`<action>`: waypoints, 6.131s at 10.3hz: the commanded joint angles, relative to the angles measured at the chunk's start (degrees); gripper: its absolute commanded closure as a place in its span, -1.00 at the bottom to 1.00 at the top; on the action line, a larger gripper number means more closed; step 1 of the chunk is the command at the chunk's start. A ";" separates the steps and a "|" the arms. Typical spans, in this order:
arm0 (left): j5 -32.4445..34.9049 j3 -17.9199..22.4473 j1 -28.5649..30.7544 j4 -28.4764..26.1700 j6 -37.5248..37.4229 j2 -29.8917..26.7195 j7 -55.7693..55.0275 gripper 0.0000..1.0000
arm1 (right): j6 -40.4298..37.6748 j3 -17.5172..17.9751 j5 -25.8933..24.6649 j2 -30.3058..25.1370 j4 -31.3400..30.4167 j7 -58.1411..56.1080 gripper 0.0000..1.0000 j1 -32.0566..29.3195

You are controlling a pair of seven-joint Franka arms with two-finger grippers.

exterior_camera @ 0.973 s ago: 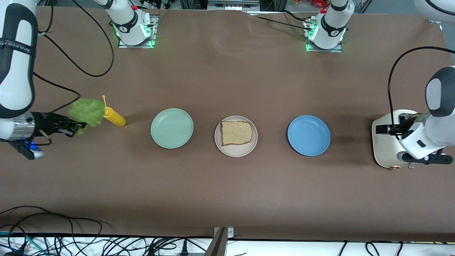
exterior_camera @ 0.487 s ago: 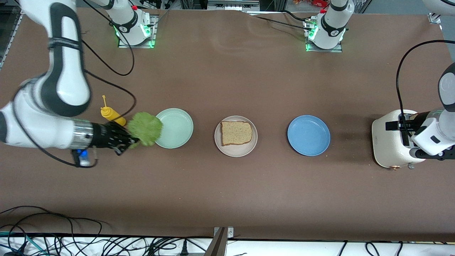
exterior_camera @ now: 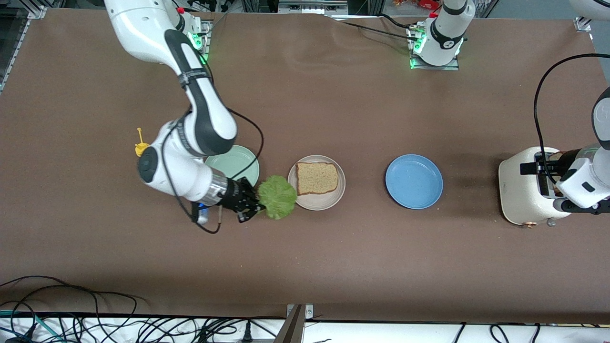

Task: Make sandwich on beige plate with both arms
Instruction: 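Carry the lettuce with the right gripper and lay it on the bread, then move the right gripper back toward the mustard bottle, then grasp the yellow mustard bottle with the right gripper, then lift the mustard bottle with the right gripper and tilt it over the sandwich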

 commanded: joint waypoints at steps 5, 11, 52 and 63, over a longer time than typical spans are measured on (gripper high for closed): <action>2.16 -0.33 -0.32 -1.38 -0.33 -1.13 -0.13 -1.00 | 9.58 9.08 3.15 4.94 0.14 6.39 1.00 2.01; 2.16 -0.33 -0.58 -1.56 -0.33 -1.04 -0.13 -1.00 | 9.49 8.99 1.23 6.70 -3.82 5.69 0.94 4.05; 2.16 -0.42 -1.02 -1.82 -0.42 -0.78 -0.22 -1.00 | -41.82 -44.92 37.06 -7.47 -48.91 -225.98 -1.00 -9.02; 2.16 -0.42 -1.02 -1.82 -0.42 -0.69 -0.22 -1.00 | -42.28 -36.36 46.31 -3.32 -47.24 -229.07 -1.00 -13.09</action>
